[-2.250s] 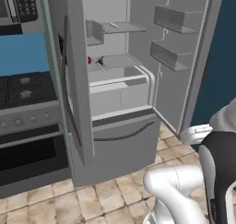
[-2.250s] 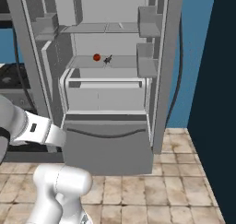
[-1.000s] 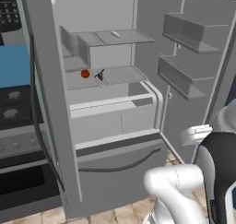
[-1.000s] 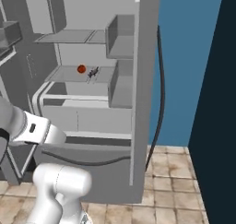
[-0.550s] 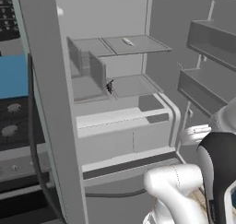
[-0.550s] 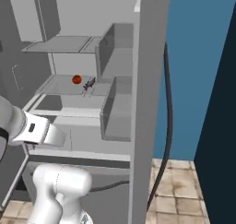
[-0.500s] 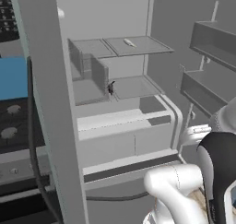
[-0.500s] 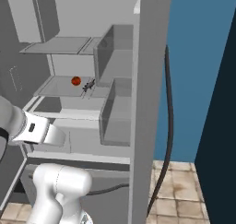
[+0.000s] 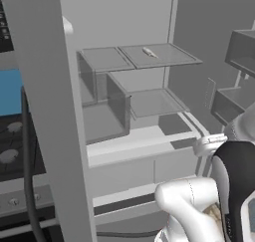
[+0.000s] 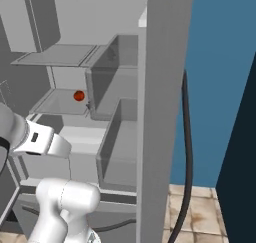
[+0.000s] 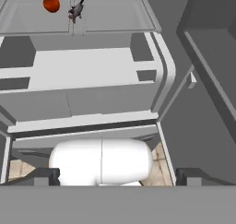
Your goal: Place one tomato and one fish in each tupperware on the nearby counter, to pack two identical lunches.
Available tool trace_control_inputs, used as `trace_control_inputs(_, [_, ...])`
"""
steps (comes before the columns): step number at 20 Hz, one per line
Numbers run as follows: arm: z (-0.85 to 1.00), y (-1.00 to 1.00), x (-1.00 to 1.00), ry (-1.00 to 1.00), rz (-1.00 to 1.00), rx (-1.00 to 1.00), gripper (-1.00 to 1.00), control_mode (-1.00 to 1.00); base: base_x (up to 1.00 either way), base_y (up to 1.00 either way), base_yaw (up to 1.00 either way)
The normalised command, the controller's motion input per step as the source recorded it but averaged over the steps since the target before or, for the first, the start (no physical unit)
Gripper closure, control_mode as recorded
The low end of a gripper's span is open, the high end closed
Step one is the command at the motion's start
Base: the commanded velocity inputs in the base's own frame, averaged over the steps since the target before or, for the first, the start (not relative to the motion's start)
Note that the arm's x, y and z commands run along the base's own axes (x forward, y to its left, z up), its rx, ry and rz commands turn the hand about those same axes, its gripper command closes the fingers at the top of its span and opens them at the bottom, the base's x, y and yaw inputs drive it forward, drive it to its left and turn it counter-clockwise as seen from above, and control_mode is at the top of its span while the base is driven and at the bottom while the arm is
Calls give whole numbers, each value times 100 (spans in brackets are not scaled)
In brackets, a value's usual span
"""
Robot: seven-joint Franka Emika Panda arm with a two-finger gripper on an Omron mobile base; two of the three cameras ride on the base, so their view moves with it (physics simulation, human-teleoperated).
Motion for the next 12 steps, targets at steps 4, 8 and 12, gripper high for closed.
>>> trace_control_inputs(4, [0,0,0,0,0,0,-100,100,92,0,3])
trace_control_inputs(8, [0,0,0,0,0,0,-100,100,89,0,1])
trace_control_inputs(12, [0,7,55,5,0,0,-100,-100,19,0,0])
